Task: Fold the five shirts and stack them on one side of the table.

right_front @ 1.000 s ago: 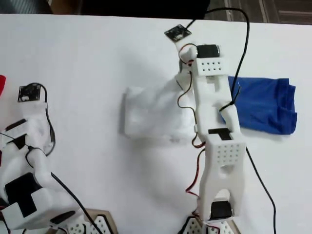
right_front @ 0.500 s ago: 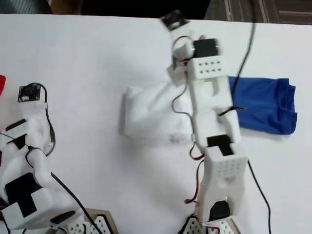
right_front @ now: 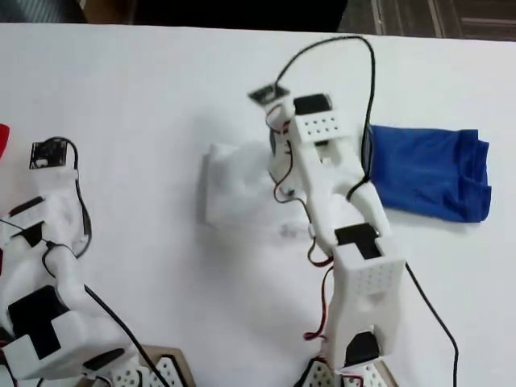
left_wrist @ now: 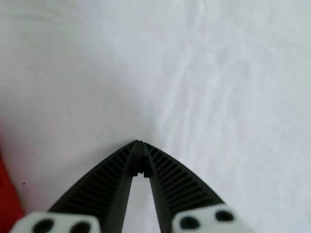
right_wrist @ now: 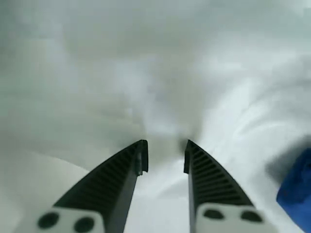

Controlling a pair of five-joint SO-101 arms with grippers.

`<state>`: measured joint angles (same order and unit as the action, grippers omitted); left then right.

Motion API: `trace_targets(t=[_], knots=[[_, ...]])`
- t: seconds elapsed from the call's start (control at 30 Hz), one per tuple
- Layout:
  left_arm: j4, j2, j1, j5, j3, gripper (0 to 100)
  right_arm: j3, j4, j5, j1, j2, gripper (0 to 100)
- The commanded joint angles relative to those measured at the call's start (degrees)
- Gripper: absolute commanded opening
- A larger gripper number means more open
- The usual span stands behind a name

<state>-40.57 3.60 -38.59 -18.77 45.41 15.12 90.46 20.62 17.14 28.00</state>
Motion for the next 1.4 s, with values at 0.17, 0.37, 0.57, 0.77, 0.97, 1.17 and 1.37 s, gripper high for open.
trace_targets(t=[0.17, 0.37, 0.57, 0.77, 0.97, 1.17, 1.37], knots=[[-0.1, 0.2, 0.2, 0.5, -2.0, 3, -21.5, -10.2, 3.1, -1.6, -15.8, 13.0], [-0.1, 0.1, 0.2, 0.5, -2.1, 3, -21.3, -11.9, 4.8, -1.2, -20.9, 13.0], [-0.1, 0.1, 0.2, 0.5, -2.1, 3, -7.6, -11.8, 4.5, -1.1, -22.2, 13.0], [-0.1, 0.1, 0.2, 0.5, -2.0, 3, 3.0, -16.9, 4.5, -1.7, -10.1, 13.0], [-0.1, 0.1, 0.2, 0.5, -2.0, 3, 10.5, -13.1, 4.5, -6.4, 4.3, 13.0], [-0.1, 0.1, 0.2, 0.5, -2.0, 3, 14.9, -6.9, 4.7, -11.1, 3.6, 13.0], [-0.1, 0.1, 0.2, 0.5, -2.1, 3, 18.6, -2.7, 4.5, -11.2, -2.5, 13.3]])
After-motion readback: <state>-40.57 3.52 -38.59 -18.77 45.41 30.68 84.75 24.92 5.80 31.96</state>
